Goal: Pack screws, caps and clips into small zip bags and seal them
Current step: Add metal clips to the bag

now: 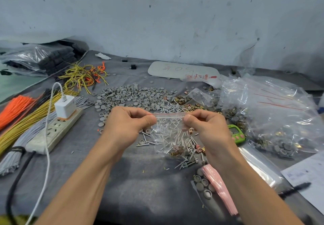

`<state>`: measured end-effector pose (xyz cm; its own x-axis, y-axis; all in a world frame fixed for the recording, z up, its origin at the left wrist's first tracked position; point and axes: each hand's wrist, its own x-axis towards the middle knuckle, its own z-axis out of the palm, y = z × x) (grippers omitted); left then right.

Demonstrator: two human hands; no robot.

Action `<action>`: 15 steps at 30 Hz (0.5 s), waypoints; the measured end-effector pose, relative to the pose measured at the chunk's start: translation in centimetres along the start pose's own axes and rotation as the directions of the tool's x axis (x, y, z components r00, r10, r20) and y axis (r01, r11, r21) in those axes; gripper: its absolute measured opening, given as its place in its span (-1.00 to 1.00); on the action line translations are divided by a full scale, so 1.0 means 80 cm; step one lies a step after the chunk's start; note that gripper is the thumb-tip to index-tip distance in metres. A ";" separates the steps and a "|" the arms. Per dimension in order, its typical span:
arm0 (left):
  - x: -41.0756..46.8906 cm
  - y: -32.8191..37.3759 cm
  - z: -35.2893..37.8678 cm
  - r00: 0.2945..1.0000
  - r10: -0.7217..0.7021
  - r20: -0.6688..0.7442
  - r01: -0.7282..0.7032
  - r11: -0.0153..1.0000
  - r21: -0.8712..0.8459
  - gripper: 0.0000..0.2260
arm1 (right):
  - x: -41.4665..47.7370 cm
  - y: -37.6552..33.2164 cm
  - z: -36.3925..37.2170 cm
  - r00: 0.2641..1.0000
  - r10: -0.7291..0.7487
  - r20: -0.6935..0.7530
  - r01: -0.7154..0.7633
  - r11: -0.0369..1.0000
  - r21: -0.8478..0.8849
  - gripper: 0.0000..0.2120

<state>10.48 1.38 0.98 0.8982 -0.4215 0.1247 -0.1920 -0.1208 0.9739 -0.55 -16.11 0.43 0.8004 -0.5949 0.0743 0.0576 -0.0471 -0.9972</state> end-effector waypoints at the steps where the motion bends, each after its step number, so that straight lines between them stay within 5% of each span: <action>1: 0.000 -0.001 -0.001 1.000 -0.007 0.013 0.007 1.000 -0.006 -0.90 | 0.000 0.001 0.000 1.000 -0.023 0.016 0.023 0.999 -0.024 -0.81; 15: -0.002 -0.005 0.017 0.998 0.003 0.057 -0.003 1.000 -0.002 -0.93 | 0.002 0.012 0.017 0.995 -0.081 0.062 0.083 0.996 -0.043 -0.87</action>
<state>9.88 0.26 0.32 0.8736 -0.4724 0.1164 -0.1936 -0.1181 0.9739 0.43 -15.19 -0.53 0.8283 -0.5386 0.1542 0.0985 -0.1310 -0.9865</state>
